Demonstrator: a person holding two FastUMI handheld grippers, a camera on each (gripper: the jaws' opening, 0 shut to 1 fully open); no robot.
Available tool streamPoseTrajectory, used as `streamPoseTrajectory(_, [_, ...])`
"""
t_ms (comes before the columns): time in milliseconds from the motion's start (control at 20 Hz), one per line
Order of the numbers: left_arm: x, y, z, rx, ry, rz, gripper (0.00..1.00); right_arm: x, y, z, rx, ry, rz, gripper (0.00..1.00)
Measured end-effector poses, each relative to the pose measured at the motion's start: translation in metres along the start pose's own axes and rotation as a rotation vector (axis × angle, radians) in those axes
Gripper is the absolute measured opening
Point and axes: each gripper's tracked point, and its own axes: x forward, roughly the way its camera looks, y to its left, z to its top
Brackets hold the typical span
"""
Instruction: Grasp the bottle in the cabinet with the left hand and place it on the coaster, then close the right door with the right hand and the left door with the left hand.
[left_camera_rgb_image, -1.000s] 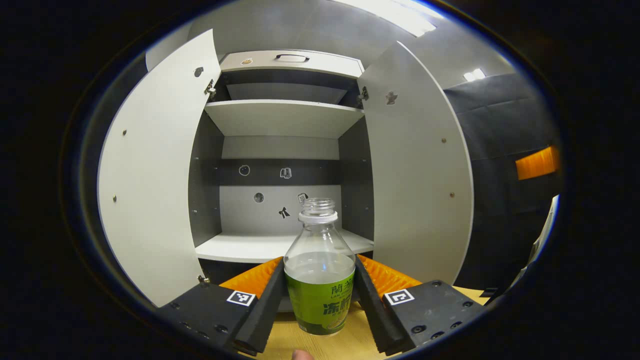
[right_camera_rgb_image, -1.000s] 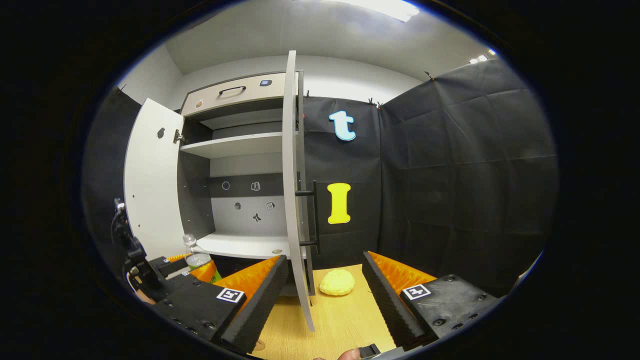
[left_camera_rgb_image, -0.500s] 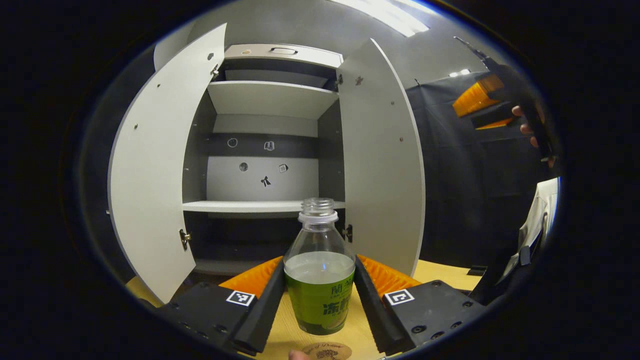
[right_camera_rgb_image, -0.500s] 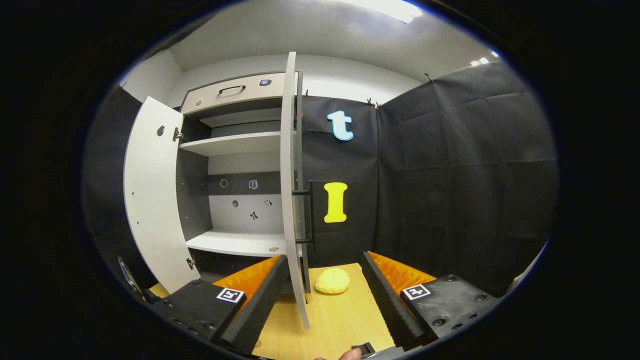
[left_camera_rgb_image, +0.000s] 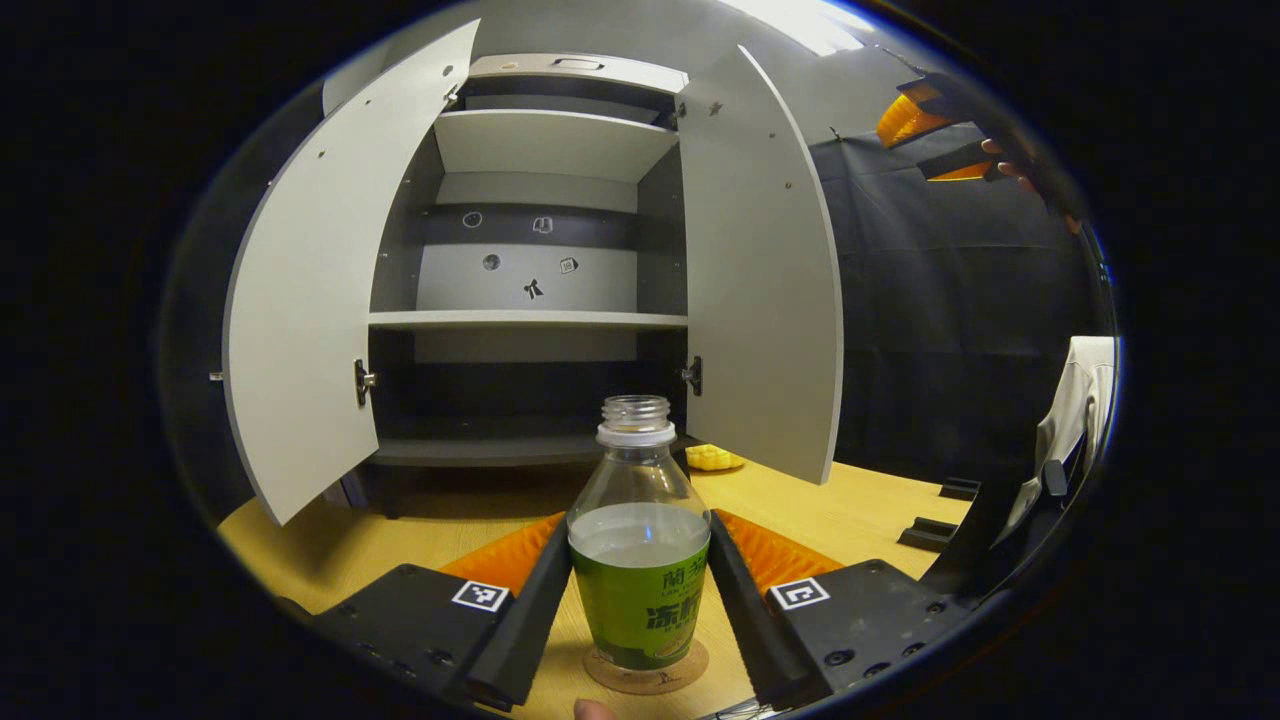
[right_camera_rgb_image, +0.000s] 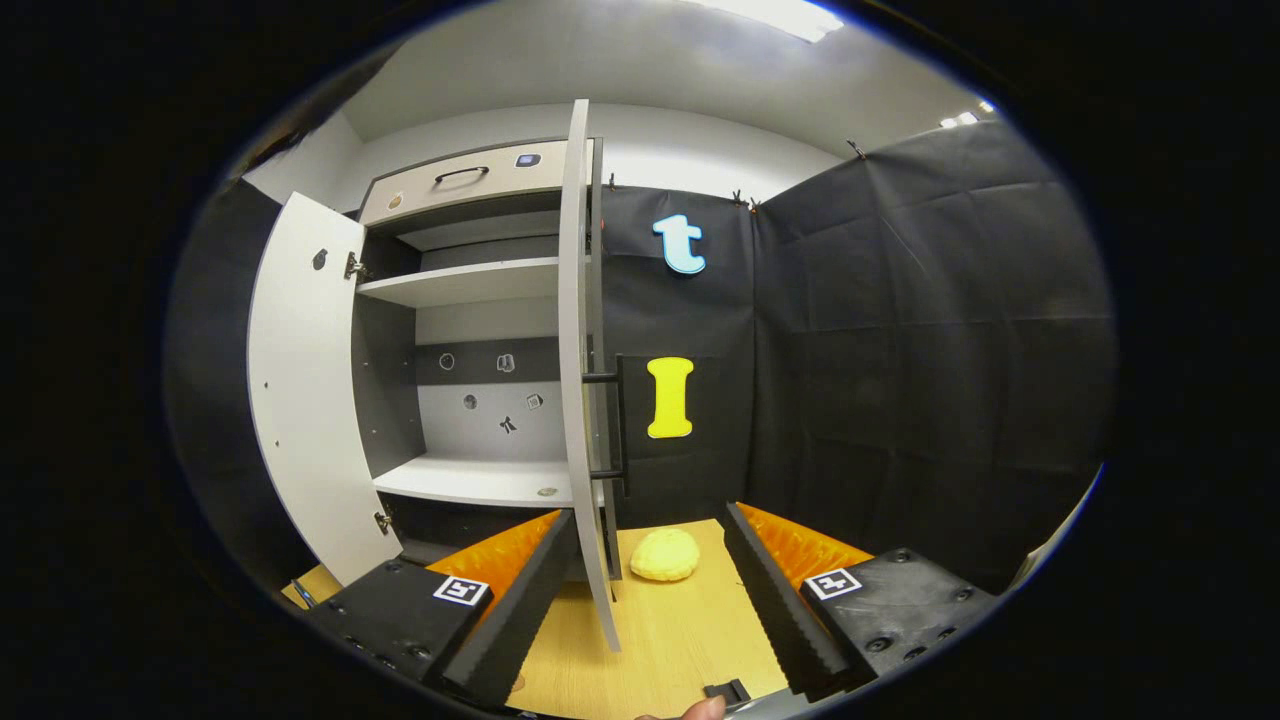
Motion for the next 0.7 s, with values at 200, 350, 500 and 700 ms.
streamPoseTrajectory(200, [0.008,0.002,-0.010,-0.008,-0.008,0.001,0.80,-0.001,0.003,-0.008,-0.041,0.020,-0.003,0.98])
streamPoseTrajectory(350, [0.011,0.000,-0.013,0.003,-0.011,-0.020,0.80,0.001,0.005,-0.009,-0.043,0.026,-0.002,0.99])
streamPoseTrajectory(500, [0.012,0.000,-0.020,-0.001,0.010,-0.024,0.81,0.003,0.009,-0.015,-0.050,0.041,0.000,0.98])
streamPoseTrajectory(700, [0.012,-0.004,-0.031,0.004,0.056,-0.031,0.81,0.006,0.011,-0.016,-0.054,0.043,-0.005,0.98])
